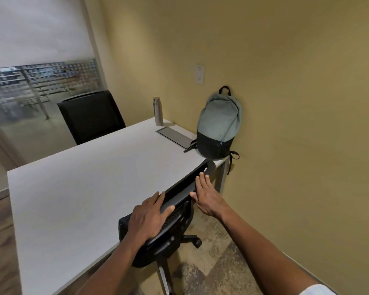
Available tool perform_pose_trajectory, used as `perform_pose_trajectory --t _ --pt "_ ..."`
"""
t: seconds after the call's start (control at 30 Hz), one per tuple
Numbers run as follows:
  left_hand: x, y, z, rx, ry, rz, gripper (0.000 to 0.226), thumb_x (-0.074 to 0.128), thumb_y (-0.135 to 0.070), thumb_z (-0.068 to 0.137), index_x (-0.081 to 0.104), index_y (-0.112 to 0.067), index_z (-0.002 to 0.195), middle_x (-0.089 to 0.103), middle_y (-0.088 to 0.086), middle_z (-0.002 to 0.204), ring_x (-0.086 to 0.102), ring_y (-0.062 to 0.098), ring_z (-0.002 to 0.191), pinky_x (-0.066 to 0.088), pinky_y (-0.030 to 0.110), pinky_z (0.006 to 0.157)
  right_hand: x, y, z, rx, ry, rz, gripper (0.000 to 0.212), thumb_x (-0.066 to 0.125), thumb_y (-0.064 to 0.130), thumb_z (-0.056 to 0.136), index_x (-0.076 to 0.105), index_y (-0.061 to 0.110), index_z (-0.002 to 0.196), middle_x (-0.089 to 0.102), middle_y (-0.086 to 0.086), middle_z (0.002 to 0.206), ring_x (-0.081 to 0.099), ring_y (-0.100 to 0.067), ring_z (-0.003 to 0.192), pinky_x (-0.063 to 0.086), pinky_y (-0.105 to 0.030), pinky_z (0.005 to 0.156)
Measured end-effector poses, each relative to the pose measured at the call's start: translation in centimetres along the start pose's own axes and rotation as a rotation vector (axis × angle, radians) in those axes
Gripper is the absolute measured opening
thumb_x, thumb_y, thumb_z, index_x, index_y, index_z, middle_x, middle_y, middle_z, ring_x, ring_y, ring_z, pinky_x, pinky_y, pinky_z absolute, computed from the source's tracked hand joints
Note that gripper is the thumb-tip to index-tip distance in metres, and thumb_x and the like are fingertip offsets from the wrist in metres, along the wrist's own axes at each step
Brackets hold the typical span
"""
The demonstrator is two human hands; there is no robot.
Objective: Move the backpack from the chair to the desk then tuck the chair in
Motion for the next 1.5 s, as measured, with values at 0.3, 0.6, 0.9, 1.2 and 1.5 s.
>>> perform_pose_trajectory --t 0.3,0.6,0.9,1.2,1.5 --pt "-0.4 -0.3 0.4 0.023 -0.019 0.004 0.078 0.005 -0.071 0.092 0.016 -0.026 0.155 0.022 0.002 0.162 0.031 0.022 0.144 0.035 0.045 0.11 -1.9 -0.1 1.6 -0.152 0.012 -0.067 0.062 0.027 0.035 0.109 0.003 0.007 0.158 -0.005 -0.01 0.167 -0.007 -0.021 0.154 0.002 -0.033 0.123" --pt "-0.5 -0.4 0.3 0.062 -0.054 -0.008 0.075 0.009 -0.068 0.095 0.02 -0.024 0.154 0.023 0.0 0.162 0.031 0.02 0.145 0.036 0.041 0.11 -2.0 -0.5 1.7 -0.216 0.004 0.043 0.053 0.029 0.034 0.108 0.02 0.018 0.158 0.004 -0.005 0.168 -0.004 -0.024 0.154 0.004 -0.041 0.123" --pt "-0.2 -0.2 0.7 0.041 0.036 0.001 0.083 0.002 -0.073 0.089 0.013 -0.024 0.155 0.013 0.0 0.165 0.018 0.023 0.149 0.031 0.047 0.115 -1.8 -0.6 2.2 -0.185 0.02 0.015 0.051 0.029 0.03 0.108 0.021 0.022 0.158 0.004 -0.005 0.168 -0.005 -0.024 0.154 0.005 -0.045 0.124" --pt "0.1 0.1 0.7 0.007 0.15 -0.035 0.092 0.001 -0.078 0.083 -0.003 -0.022 0.156 -0.008 0.002 0.165 -0.006 0.023 0.151 0.007 0.052 0.121 -1.7 0.2 0.7 -0.065 -0.001 -0.208 0.063 0.02 0.04 0.108 0.002 0.006 0.158 -0.004 -0.017 0.166 -0.002 -0.029 0.154 0.007 -0.041 0.124" --pt "-3.5 2.2 -2.5 0.063 0.09 -0.045 0.076 0.009 -0.06 0.097 -0.009 -0.013 0.154 -0.016 0.004 0.163 -0.014 0.02 0.15 -0.002 0.046 0.122 -3.3 3.1 -3.4 0.006 -0.131 -0.172 0.07 0.019 0.046 0.106 -0.001 0.001 0.157 -0.008 -0.019 0.165 -0.007 -0.029 0.154 0.007 -0.043 0.126"
Point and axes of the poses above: each hand's wrist, its own z-axis towards the middle knuckle, its own x-axis out of the palm, y = z × x, the point moved 6 cm from there along z, towards the middle knuckle
